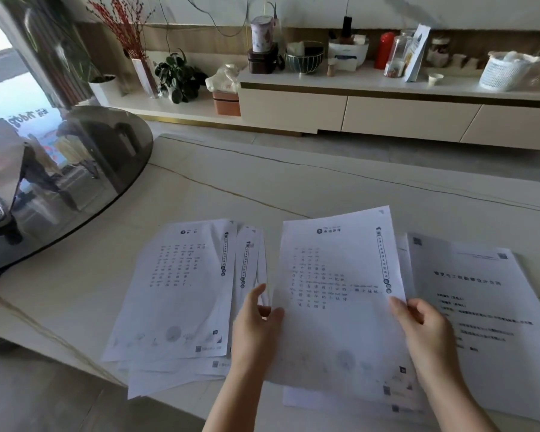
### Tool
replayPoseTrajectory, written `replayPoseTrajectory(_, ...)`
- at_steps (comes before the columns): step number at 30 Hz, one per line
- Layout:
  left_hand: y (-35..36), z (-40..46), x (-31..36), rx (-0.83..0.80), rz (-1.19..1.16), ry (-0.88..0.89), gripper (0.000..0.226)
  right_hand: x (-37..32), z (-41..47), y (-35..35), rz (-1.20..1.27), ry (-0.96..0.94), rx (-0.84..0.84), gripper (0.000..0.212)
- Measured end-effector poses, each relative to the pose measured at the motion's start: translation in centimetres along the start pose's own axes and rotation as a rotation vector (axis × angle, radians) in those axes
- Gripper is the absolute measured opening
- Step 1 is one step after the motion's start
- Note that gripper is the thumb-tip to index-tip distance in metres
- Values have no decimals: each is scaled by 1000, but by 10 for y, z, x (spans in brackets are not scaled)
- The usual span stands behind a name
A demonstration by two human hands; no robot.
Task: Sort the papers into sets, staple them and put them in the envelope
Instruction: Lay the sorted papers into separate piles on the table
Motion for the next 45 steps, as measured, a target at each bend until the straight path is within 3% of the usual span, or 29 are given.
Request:
replayPoseTrajectory(4, -31, 3, -8, 106, 110, -17, 48, -11, -11, 30, 34, 32, -185, 12)
replayPoseTrajectory(7, -59, 6, -15, 229, 156, -28, 44, -23, -19, 61, 46, 63, -354, 25)
replayPoseTrajectory(10, -81, 5, -20, 336, 205, -14, 48, -33, -19, 94, 36, 106, -398, 15)
replayPoseTrajectory(14, -99, 3, -19, 444, 468, 57, 54, -44, -24, 142, 44, 134, -459, 11)
replayPoseTrajectory(23, -75, 11, -37, 175, 537, 85, 50, -38, -55, 207, -40, 147, -511, 20)
replayPoseTrajectory(29, -51, 6, -29, -31, 690, 173, 42, -31, -57, 182, -117, 151, -588, 19)
replayPoseTrajectory(33, -37, 2, -16, -23, 453, 197, 41, -31, -37, 112, -331, -55, -358, 22)
replayPoseTrajectory(36, -10, -8, -5, -136, 125, 124, 38, -16, -20, 58, -577, -144, -176, 31)
replayPoseTrajectory(38, 7, -14, -3, -197, 38, 52, 38, -2, -14, 35, -754, -151, -104, 40)
replayPoseTrajectory(42, 24, -15, -2, -186, -28, -23, 39, 25, -16, 22, -986, -81, -116, 59)
replayPoseTrajectory(45, 30, -15, -4, -167, -128, -78, 40, 36, -19, 26, -967, -152, -120, 61)
Point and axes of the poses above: each hand's wrist, its own z-axis towards the middle knuckle, its own y-axis out of the palm, x = y × z, the point moved 5 cm from there along z, towards the middle knuckle, and after that the axes turned 9 degrees about y, right-handed, at the moved point
